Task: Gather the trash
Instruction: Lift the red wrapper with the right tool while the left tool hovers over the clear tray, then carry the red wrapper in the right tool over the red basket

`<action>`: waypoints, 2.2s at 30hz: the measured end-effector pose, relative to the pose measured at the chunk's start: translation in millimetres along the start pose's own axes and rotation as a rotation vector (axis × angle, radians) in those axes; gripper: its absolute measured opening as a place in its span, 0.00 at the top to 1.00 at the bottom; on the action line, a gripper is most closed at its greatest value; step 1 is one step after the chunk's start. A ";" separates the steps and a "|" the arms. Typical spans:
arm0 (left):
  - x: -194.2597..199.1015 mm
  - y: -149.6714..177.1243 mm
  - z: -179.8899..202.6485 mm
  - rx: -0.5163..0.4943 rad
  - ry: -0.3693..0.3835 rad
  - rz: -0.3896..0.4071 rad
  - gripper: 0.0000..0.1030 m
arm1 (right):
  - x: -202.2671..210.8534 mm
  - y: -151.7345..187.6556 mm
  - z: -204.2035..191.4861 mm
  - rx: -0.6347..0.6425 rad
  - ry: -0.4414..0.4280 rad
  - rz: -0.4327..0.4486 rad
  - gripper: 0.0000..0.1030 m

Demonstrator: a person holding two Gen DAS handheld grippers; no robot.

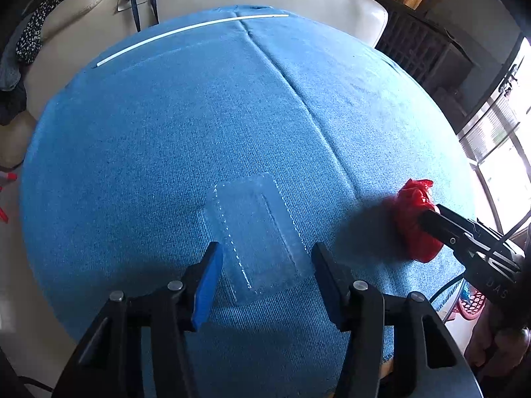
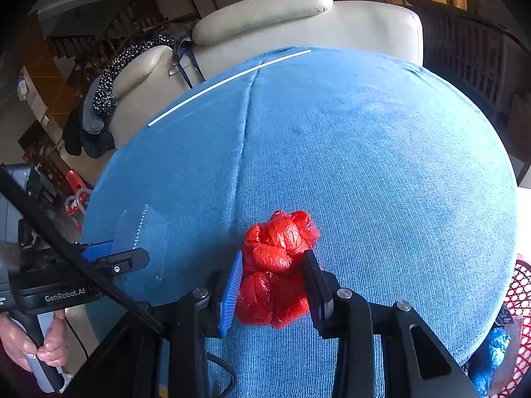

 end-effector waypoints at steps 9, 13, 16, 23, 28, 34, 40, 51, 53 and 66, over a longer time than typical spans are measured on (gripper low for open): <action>2.9 0.2 -9.7 -0.034 0.018 0.003 0.46 | -5.4 -2.1 -5.4 -0.001 0.020 -0.012 0.62; 3.6 1.0 -10.2 -0.041 0.009 0.018 0.47 | -5.5 -1.7 -7.0 0.009 0.019 -0.005 0.62; 5.2 -4.5 -7.5 -0.040 -0.005 0.028 0.47 | -4.1 -1.1 -6.0 0.018 0.013 -0.005 0.62; 6.4 -13.5 8.3 -0.079 -0.050 0.032 0.47 | 4.8 -0.2 -0.2 0.010 -0.039 0.024 0.63; 8.0 -23.6 24.7 -0.116 -0.103 0.036 0.47 | 16.8 -0.7 16.3 -0.020 -0.067 0.062 0.63; 10.2 -36.0 56.6 -0.164 -0.154 0.055 0.47 | 39.6 0.1 47.1 -0.116 -0.129 0.119 0.63; 15.9 -48.6 97.7 -0.231 -0.164 0.102 0.47 | 58.3 0.2 76.9 -0.180 -0.179 0.160 0.63; 37.2 -86.2 175.7 -0.280 -0.016 0.197 0.47 | 117.0 -44.6 137.0 -0.233 -0.133 0.271 0.63; 40.9 -80.2 177.6 -0.306 0.000 0.222 0.47 | 126.2 -52.4 139.5 -0.217 -0.112 0.294 0.63; 43.0 -57.2 113.0 -0.306 -0.123 0.191 0.47 | 113.4 -8.5 76.6 -0.199 -0.078 0.225 0.63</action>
Point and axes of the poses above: each gripper's, at about its wrist camera, not at the fingertips, and x roughly against the way its jaws point, z to its right, y to its underside, the point moved 9 cm from there along -x, roughly the way its jaws point, and after that the axes turned 7 degrees about z, right-handed, at the moved point
